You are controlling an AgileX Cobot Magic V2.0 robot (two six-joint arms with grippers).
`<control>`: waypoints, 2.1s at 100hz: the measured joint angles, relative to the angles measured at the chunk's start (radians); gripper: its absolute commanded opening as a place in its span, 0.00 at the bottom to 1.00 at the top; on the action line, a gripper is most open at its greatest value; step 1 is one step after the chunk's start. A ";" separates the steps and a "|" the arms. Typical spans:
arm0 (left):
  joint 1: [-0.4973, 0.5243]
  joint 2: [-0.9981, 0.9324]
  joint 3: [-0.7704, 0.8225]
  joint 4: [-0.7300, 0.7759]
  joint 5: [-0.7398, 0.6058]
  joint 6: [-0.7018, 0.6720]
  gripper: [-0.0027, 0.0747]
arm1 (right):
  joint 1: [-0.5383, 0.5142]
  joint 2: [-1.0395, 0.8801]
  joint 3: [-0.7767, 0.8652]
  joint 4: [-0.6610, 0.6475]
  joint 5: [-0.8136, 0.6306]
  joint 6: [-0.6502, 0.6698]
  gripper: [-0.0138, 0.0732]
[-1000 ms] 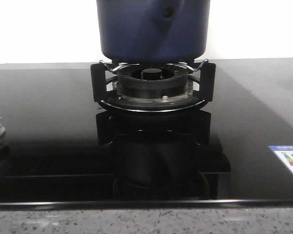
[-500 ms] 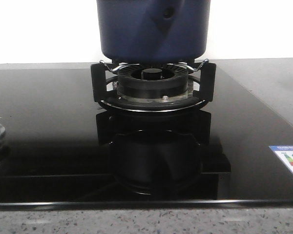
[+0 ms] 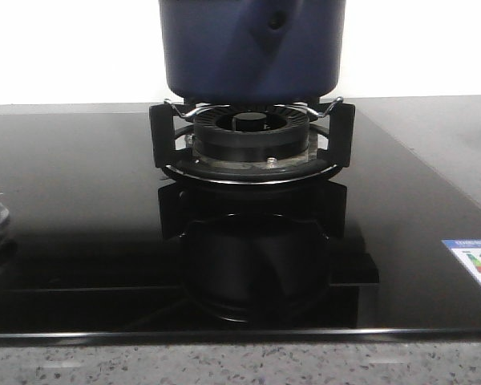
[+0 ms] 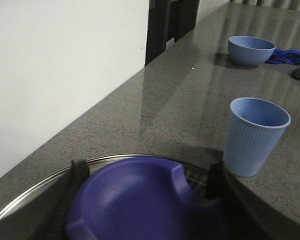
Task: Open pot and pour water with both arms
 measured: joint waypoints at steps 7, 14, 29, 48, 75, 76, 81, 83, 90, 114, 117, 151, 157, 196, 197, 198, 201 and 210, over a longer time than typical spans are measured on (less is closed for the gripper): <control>0.002 0.000 0.000 0.011 0.015 -0.010 0.36 | 0.000 0.000 0.000 0.000 0.000 0.000 0.08; 0.002 0.000 0.000 0.013 0.019 -0.015 0.36 | 0.000 0.000 0.000 0.000 0.000 0.000 0.08; 0.002 0.000 0.000 0.015 0.019 -0.018 0.43 | 0.000 0.000 0.000 0.001 0.000 0.000 0.08; 0.002 0.000 0.000 0.007 0.019 -0.007 0.75 | 0.000 0.000 0.000 0.007 0.000 0.000 0.08; 0.004 -0.042 -0.002 -0.026 -0.007 -0.003 0.49 | 0.000 0.000 0.000 0.007 0.000 0.000 0.08; 0.007 -0.045 -0.002 -0.026 -0.007 -0.003 0.48 | 0.000 0.000 0.000 0.007 0.000 0.000 0.08; 0.014 -0.073 -0.002 -0.028 -0.007 -0.003 0.39 | 0.000 0.000 0.000 0.007 0.000 0.000 0.08; 0.019 -0.081 -0.002 -0.028 -0.007 -0.003 0.36 | 0.000 0.000 0.000 0.007 0.000 0.000 0.08; 0.040 -0.125 -0.002 -0.025 -0.007 -0.011 0.28 | 0.000 0.000 0.000 0.007 0.000 -0.001 0.08; 0.158 -0.370 0.084 0.065 -0.001 -0.082 0.20 | 0.000 0.000 0.027 0.022 -0.070 -0.037 0.08; 0.174 -0.409 0.113 0.073 -0.007 -0.088 0.20 | 0.000 0.000 0.037 0.026 -0.083 -0.038 0.08; 0.359 -0.959 0.624 0.095 -0.187 -0.100 0.18 | 0.000 -0.092 0.198 0.042 -0.236 -0.040 0.08; 0.361 -1.041 0.722 0.095 -0.222 -0.100 0.14 | 0.000 -0.120 0.215 0.043 -0.259 -0.040 0.08; 0.361 -1.393 1.077 0.093 -0.289 -0.102 0.01 | 0.000 -0.246 0.228 0.046 -0.289 -0.040 0.08; 0.361 -1.396 1.080 0.093 -0.289 -0.102 0.01 | 0.000 -0.245 0.228 0.046 -0.289 -0.040 0.08; 0.361 -1.401 1.083 0.093 -0.289 -0.102 0.01 | 0.000 -0.246 0.228 0.046 -0.289 -0.040 0.08; 0.362 -1.410 1.095 0.093 -0.289 -0.102 0.01 | 0.000 -0.251 0.228 0.046 -0.289 -0.040 0.08; 0.362 -1.423 1.113 0.093 -0.289 -0.102 0.01 | 0.000 -0.251 0.228 0.046 -0.289 -0.040 0.08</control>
